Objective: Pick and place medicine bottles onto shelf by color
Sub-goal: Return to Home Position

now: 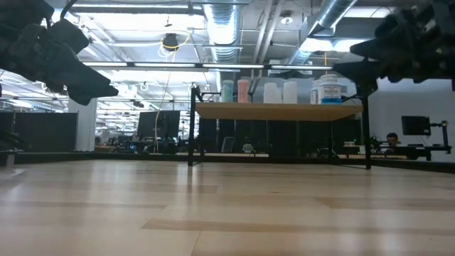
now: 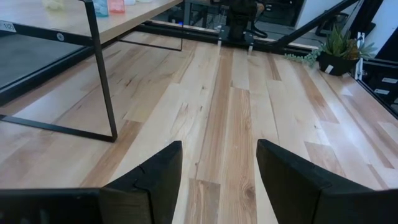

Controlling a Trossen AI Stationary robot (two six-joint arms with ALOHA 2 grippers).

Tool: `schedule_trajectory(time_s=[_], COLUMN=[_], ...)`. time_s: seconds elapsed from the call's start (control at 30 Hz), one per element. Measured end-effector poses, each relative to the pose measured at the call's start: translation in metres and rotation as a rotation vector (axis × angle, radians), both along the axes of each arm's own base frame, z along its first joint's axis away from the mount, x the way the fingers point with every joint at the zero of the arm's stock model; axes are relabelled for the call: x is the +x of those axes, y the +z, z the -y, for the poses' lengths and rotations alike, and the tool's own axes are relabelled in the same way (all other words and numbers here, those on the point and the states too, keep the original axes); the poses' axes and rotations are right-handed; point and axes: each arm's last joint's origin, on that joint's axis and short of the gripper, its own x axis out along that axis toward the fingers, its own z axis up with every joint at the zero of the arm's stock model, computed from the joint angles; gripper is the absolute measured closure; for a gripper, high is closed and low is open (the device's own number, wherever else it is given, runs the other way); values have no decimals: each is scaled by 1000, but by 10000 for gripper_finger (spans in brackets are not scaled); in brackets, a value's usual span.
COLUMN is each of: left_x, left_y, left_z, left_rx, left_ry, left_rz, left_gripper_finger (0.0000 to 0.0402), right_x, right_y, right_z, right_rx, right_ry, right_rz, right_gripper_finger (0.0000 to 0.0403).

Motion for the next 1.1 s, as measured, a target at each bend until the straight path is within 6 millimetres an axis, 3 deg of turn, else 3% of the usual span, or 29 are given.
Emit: schedule_trajectory(time_s=[0.2,0.6,1.1], left_x=[0,0,0], left_y=[0,0,0], left_z=[0,0,0], left_rx=[0,0,0], left_ry=[0,0,0], left_rz=[0,0,0], left_gripper_finger=[207,207,207], right_x=[-10,-35,-38], right_y=[-7,-8,-5], right_z=[0,1,2], right_rx=[26,-5,-87], right_ry=[-5,-82,-114], right_rz=[-101,-111,-99], right_gripper_finger=[143,143,143])
